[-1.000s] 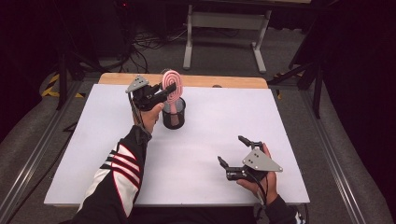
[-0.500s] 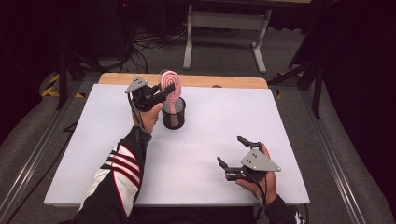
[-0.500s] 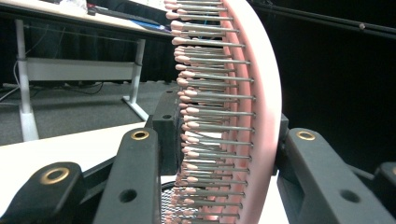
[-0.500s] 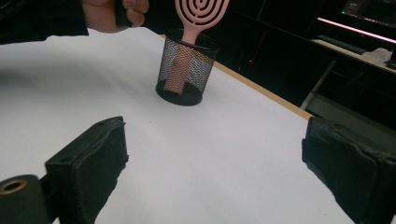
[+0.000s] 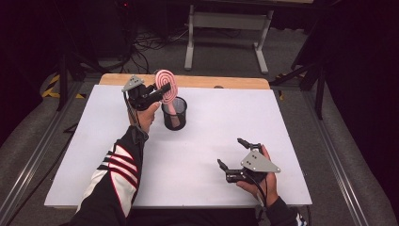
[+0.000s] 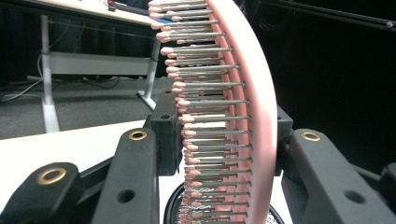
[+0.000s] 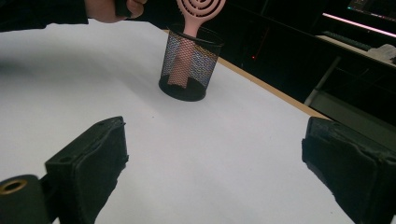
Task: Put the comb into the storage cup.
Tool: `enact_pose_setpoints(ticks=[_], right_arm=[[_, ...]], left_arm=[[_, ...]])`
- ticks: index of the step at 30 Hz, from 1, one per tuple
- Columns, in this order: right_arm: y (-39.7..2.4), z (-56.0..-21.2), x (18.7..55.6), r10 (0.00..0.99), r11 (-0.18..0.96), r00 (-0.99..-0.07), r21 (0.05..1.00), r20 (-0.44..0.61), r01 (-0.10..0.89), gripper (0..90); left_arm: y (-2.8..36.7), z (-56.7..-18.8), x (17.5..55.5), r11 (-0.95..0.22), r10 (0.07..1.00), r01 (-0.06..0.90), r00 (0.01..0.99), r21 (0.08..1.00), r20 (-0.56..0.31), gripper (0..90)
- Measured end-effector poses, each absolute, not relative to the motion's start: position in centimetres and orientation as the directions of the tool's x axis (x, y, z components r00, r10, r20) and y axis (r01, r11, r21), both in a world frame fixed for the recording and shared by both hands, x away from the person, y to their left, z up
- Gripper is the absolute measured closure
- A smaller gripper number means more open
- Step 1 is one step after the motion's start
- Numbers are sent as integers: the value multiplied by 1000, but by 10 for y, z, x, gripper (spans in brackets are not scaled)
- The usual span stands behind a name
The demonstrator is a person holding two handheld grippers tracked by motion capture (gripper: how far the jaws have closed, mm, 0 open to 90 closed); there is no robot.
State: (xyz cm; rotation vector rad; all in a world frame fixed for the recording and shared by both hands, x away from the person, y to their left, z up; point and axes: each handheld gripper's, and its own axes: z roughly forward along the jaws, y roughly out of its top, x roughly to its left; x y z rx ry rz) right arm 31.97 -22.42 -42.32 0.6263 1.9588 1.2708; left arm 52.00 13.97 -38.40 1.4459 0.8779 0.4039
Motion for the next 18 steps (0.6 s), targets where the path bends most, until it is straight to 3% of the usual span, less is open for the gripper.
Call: enact_pose_setpoints(ticks=[18], right_arm=[[-223, -424, 320, 709, 407, -637, 913, -302, 19, 73]], left_arm=[[150, -390, 525, 124, 751, 294, 596, 948, -283, 583]])
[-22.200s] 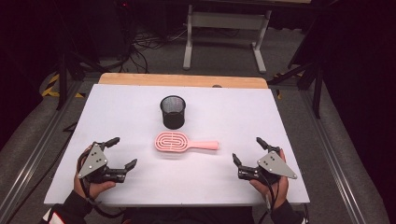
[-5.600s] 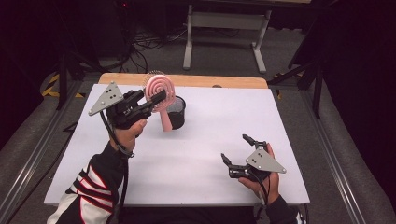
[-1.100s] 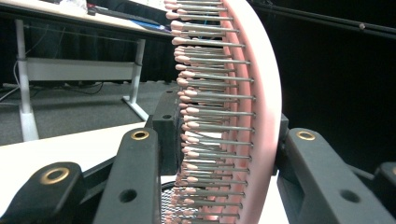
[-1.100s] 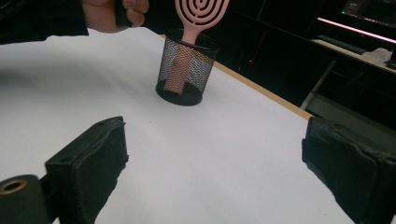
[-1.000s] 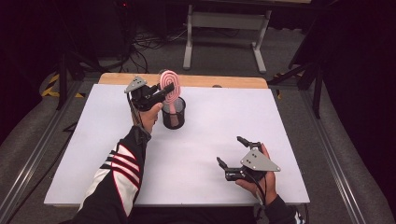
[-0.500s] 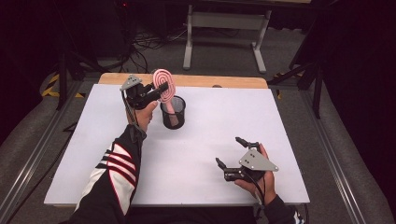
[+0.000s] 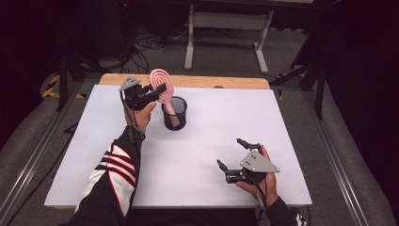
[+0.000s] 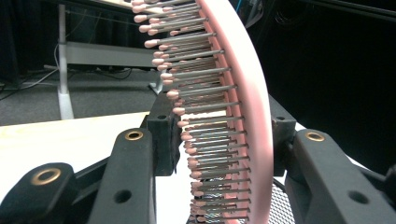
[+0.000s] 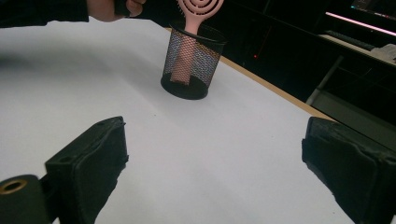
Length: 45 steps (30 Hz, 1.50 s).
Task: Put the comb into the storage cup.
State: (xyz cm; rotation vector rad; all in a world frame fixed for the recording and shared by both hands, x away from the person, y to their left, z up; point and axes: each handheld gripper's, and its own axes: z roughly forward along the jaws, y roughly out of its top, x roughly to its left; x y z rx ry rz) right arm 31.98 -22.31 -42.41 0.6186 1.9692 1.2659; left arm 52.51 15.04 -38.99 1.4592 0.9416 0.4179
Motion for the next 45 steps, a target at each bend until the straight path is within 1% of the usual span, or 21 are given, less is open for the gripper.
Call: enact_pose_setpoints(ticks=[14, 24, 28, 38, 41, 43, 45], right_arm=[[-223, -424, 320, 712, 410, -632, 912, -305, 21, 76], [-223, -425, 320, 711, 411, -634, 911, -304, 24, 77], [-222, -425, 320, 710, 414, -634, 910, -306, 25, 77], [-222, -425, 320, 710, 419, -632, 908, -310, 26, 78], [-223, -425, 320, 711, 419, -631, 908, -311, 25, 78], [-223, -425, 320, 710, 420, -632, 907, -311, 26, 78], [-223, -425, 320, 709, 420, -632, 907, -311, 25, 78]], left_arm=[[158, -393, 527, 123, 761, 308, 581, 943, -289, 570], [159, -390, 526, 89, 769, 301, 586, 950, -257, 560], [160, -390, 527, 81, 759, 307, 598, 948, -259, 531], [161, -389, 526, 72, 760, 304, 600, 950, -250, 534], [161, -388, 526, 69, 761, 302, 600, 951, -246, 520], [161, -389, 526, 77, 754, 304, 605, 950, -255, 484], [163, -389, 526, 83, 752, 304, 606, 949, -260, 467]])
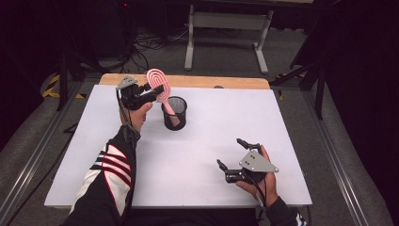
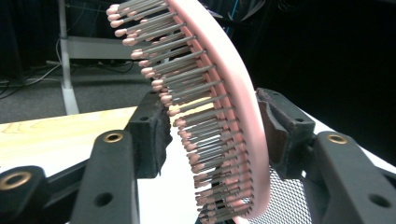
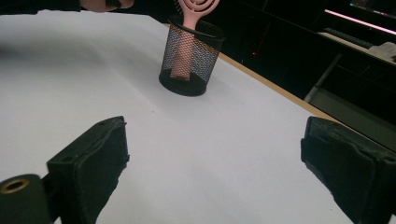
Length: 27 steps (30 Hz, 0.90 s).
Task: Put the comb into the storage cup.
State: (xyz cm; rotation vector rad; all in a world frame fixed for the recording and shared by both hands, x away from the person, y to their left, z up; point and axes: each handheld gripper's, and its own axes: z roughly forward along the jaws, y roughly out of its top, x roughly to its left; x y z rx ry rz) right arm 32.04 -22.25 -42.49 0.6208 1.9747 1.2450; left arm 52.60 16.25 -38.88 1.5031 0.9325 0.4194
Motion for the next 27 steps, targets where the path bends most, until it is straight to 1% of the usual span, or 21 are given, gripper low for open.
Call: enact_pose_setpoints(ticks=[8, 16, 18, 20, 23, 27], right_arm=[[-223, -425, 321, 711, 418, -632, 908, -309, 27, 79], [-223, -425, 320, 710, 420, -632, 907, -312, 24, 79], [-222, -425, 320, 709, 422, -632, 906, -313, 24, 79], [-222, -425, 321, 709, 422, -632, 906, -313, 24, 79], [-222, -425, 321, 710, 421, -632, 907, -312, 25, 79], [-223, -425, 321, 711, 420, -630, 907, -313, 24, 79]], left_arm=[[166, -386, 524, 82, 743, 291, 619, 953, -253, 370], [168, -378, 519, 66, 761, 265, 611, 962, -220, 261], [170, -377, 518, 61, 760, 254, 615, 965, -210, 248], [171, -377, 518, 63, 767, 256, 606, 965, -211, 226], [174, -378, 518, 61, 762, 256, 612, 965, -211, 166], [176, -377, 517, 45, 768, 252, 611, 967, -194, 127]])
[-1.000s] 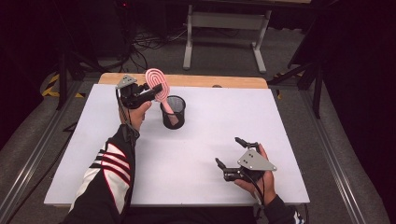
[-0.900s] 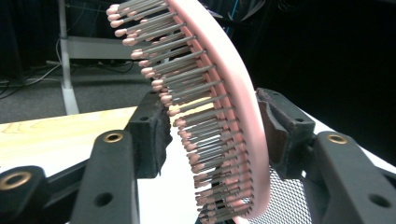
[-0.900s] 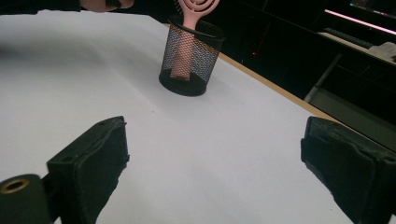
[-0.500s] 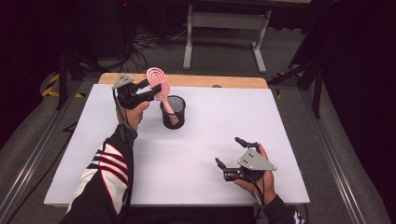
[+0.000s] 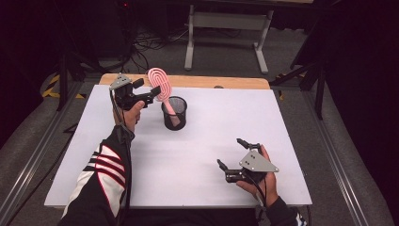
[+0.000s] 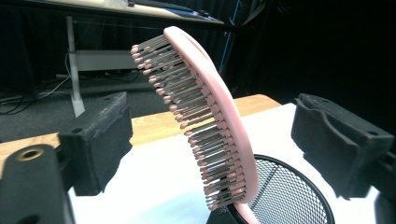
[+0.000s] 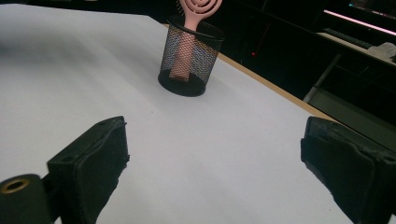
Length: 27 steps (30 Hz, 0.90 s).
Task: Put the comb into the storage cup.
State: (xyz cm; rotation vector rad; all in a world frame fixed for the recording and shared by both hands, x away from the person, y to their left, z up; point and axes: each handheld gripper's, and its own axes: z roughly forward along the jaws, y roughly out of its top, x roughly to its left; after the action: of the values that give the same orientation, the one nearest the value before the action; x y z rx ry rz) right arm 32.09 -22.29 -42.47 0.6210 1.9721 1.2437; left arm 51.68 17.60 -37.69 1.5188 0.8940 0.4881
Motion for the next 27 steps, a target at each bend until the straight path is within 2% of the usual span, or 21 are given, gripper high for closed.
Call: enact_pose_setpoints(ticks=[14, 27], right_arm=[[-222, -425, 321, 709, 425, -631, 905, -317, 23, 79], [-221, -425, 320, 709, 426, -628, 905, -320, 21, 79]], left_arm=[[180, -377, 508, -16, 775, 226, 618, 974, -131, 68], [180, -379, 495, -84, 766, 185, 641, 979, -56, 59]])
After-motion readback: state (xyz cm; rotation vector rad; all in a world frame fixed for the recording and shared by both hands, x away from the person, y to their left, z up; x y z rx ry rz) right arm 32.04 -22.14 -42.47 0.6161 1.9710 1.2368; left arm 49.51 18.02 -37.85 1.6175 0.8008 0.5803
